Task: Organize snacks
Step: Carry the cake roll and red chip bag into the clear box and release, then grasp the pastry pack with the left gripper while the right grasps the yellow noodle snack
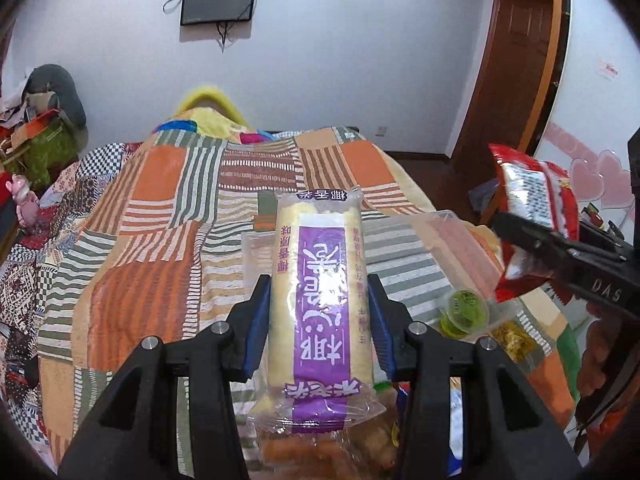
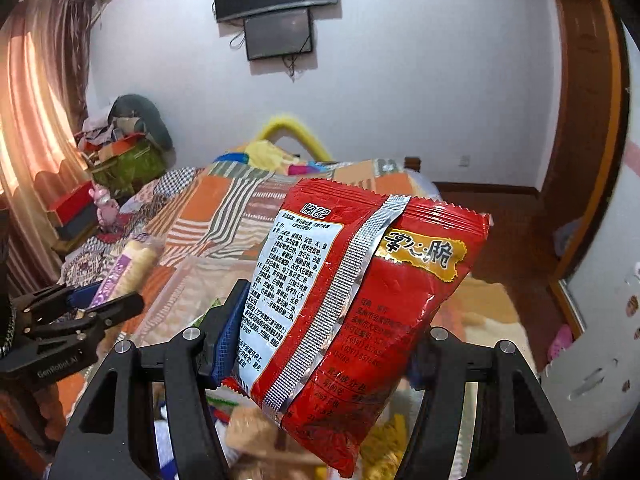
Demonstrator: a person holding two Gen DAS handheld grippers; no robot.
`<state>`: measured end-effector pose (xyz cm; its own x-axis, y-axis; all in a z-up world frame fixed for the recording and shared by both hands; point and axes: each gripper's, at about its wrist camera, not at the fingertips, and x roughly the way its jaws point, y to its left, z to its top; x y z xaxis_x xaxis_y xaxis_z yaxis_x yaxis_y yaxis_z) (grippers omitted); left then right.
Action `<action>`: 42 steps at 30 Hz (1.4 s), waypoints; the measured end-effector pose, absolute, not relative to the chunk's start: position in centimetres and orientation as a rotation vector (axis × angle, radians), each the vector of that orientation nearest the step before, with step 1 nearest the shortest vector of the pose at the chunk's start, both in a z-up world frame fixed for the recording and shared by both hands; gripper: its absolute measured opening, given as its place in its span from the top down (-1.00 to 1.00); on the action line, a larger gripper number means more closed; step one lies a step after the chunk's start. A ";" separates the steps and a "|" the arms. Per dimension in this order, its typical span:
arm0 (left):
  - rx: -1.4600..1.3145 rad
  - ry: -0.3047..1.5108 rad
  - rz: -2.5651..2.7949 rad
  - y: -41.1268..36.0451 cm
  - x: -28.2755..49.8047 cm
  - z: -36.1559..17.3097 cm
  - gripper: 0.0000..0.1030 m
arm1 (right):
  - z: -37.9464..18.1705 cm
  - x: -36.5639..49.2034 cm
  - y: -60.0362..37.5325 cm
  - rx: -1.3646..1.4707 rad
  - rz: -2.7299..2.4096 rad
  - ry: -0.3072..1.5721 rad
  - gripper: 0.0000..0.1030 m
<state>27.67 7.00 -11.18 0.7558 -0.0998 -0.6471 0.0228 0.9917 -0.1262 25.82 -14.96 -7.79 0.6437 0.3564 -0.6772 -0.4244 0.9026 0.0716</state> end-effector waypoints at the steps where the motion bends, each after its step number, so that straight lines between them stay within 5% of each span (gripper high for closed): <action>1: -0.109 0.716 -0.067 6.9 27.9 -11.5 0.13 | -8.1 26.2 -14.7 -0.097 0.453 0.764 -0.16; 16: -0.068 0.822 -0.071 5.8 31.5 -14.8 0.08 | -11.6 28.7 -12.8 -0.162 0.506 0.960 -0.16; 19: -0.054 0.800 -0.066 5.7 30.9 -14.3 -0.14 | -11.2 28.8 -12.9 -0.186 0.492 0.951 -0.25; 42: -0.057 0.786 -0.052 9.0 19.9 -12.1 -0.23 | -6.1 21.7 -17.6 -0.145 0.514 0.793 -0.36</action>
